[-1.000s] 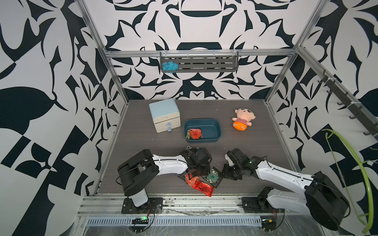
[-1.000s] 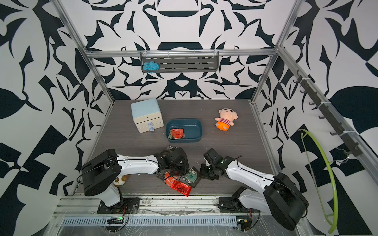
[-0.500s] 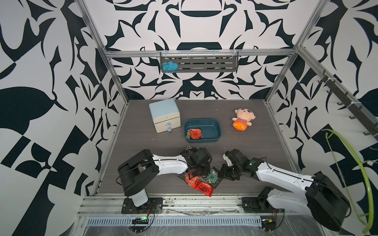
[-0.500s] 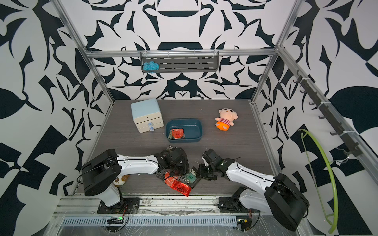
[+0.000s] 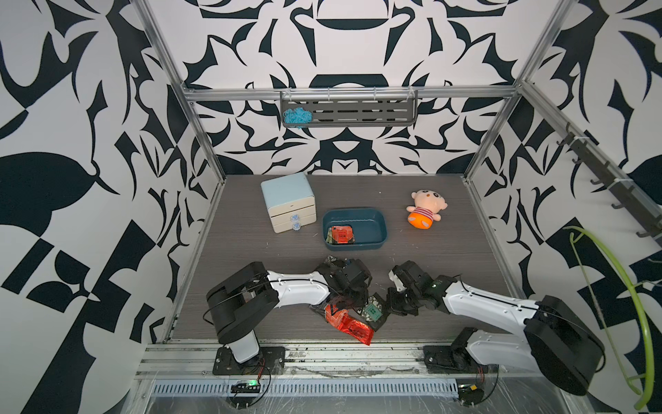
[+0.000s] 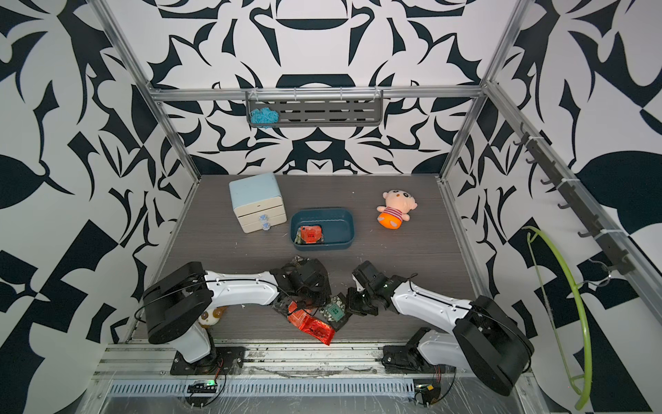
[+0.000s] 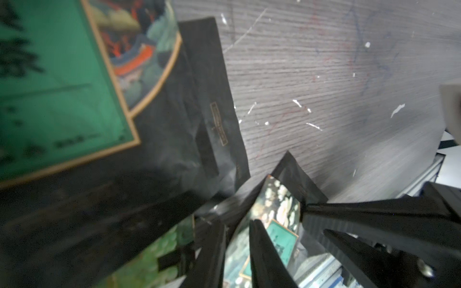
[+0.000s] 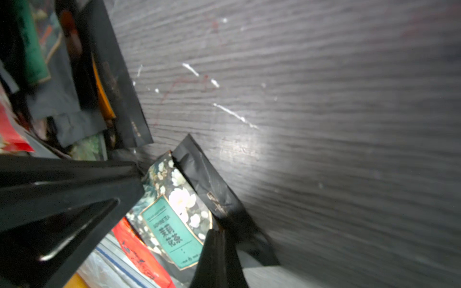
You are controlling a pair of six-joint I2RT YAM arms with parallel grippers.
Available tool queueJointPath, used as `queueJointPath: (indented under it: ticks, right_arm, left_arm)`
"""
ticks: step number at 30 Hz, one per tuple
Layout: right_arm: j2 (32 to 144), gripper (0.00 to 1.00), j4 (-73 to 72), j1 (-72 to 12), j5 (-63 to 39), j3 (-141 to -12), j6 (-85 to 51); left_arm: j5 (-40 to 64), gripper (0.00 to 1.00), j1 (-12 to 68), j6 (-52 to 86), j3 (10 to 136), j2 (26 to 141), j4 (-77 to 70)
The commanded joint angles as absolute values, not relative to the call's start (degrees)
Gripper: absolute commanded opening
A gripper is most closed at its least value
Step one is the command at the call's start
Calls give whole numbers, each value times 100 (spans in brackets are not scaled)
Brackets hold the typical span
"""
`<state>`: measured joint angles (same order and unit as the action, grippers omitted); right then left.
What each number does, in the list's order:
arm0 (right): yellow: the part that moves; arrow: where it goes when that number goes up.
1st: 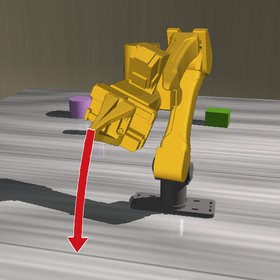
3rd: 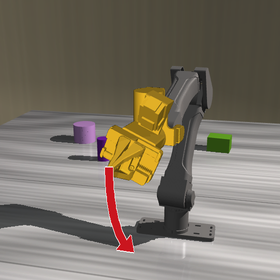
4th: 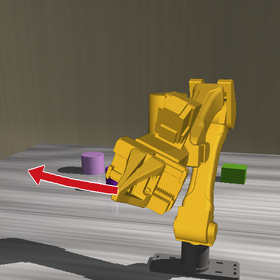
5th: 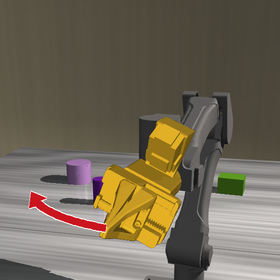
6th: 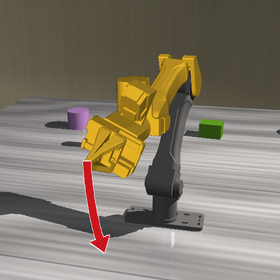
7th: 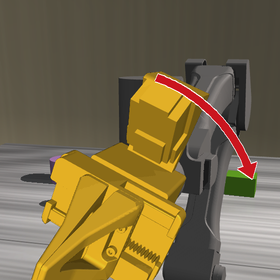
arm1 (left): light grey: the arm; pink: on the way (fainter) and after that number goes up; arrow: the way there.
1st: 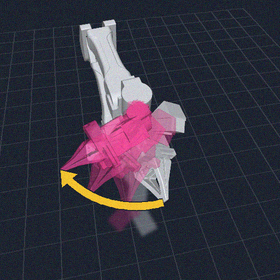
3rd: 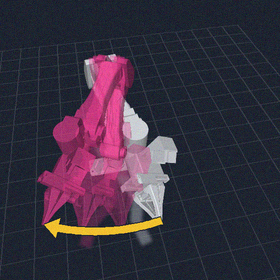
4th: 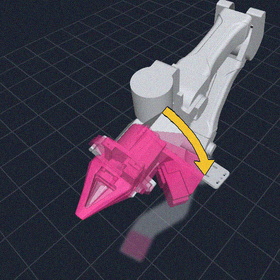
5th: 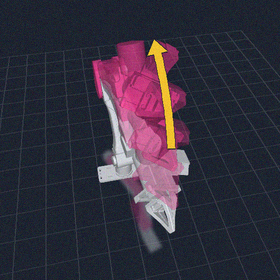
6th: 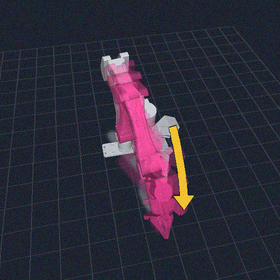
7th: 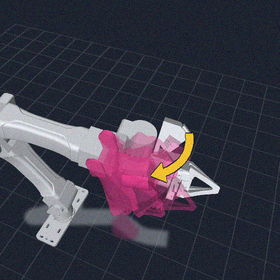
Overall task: Put the tea bags into the storage box
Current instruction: Pick up the tea bag from the center of the board, then place the tea bag in the storage box.
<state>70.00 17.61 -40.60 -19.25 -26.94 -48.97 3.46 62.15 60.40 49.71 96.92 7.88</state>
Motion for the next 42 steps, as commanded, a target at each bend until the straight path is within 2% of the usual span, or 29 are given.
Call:
queueJointPath:
  ticks: [1, 8, 13, 20, 24, 28, 34, 42]
  right_arm:
    - [6867, 0, 2474, -4087, -1305, -3123, -4482]
    - [6708, 0, 3352, -4050, -439, -3821, -4078]
    - [6920, 0, 3888, -3995, -492, -4775, -3865]
    - [7172, 0, 4719, -3862, -170, -6619, -3459]
    - [7913, 0, 4716, -3723, -235, -7716, -3226]
    - [8908, 0, 4312, -3528, -814, -8565, -3322]
    - [10401, 0, 4051, -3531, -1020, -9672, -3378]
    - [11635, 0, 3981, -3507, -1058, -10646, -3393]
  left_arm:
    - [-98, 23, 6246, 5929, 5265, 9520, 1369]
    - [-907, 27, 6240, 5717, 5385, 8912, 1698]
    - [-1724, 28, 6201, 5713, 5140, 8298, 1905]
    - [-2972, 39, 5956, 5992, 4414, 6916, 2047]
    - [-3538, 47, 5845, 6122, 3964, 6138, 1996]
    - [-3706, 55, 5554, 6332, 3462, 5509, 1947]
    - [-3786, 58, 5221, 6563, 3041, 4979, 2078]
    - [-3748, 59, 4929, 6680, 2648, 4675, 1853]
